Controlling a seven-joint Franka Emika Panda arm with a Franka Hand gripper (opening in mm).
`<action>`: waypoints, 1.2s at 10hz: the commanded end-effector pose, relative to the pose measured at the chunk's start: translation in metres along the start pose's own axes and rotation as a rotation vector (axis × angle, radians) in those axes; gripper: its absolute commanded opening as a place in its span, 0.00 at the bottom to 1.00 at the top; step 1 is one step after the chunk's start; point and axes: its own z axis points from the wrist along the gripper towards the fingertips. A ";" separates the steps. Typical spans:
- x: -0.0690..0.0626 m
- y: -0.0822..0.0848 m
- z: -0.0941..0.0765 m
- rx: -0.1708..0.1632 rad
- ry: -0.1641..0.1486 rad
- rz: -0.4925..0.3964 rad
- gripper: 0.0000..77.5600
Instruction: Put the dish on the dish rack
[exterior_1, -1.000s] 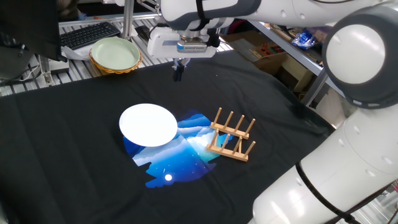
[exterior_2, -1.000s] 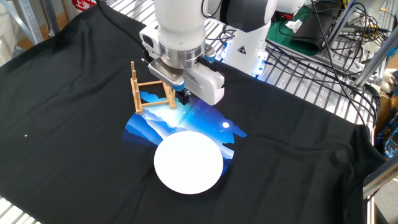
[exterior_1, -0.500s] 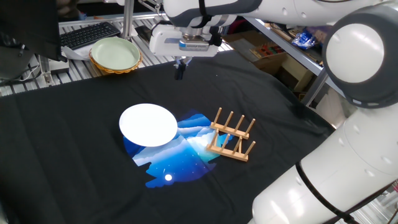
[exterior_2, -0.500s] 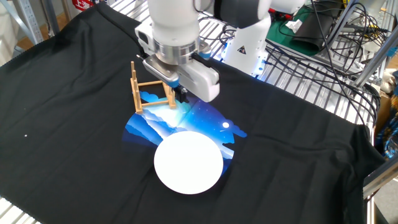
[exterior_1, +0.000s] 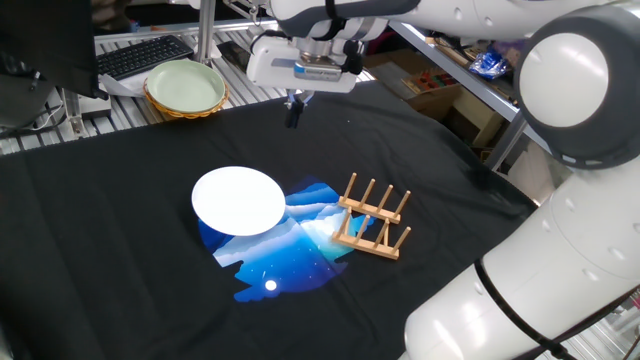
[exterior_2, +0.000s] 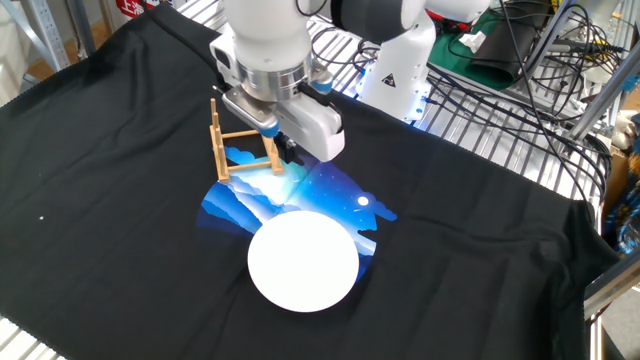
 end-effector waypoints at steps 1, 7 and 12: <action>0.000 -0.001 0.000 -0.027 0.004 0.021 0.00; 0.004 -0.012 0.018 -0.094 -0.033 0.030 0.00; 0.007 -0.021 0.035 -0.138 -0.045 0.033 0.00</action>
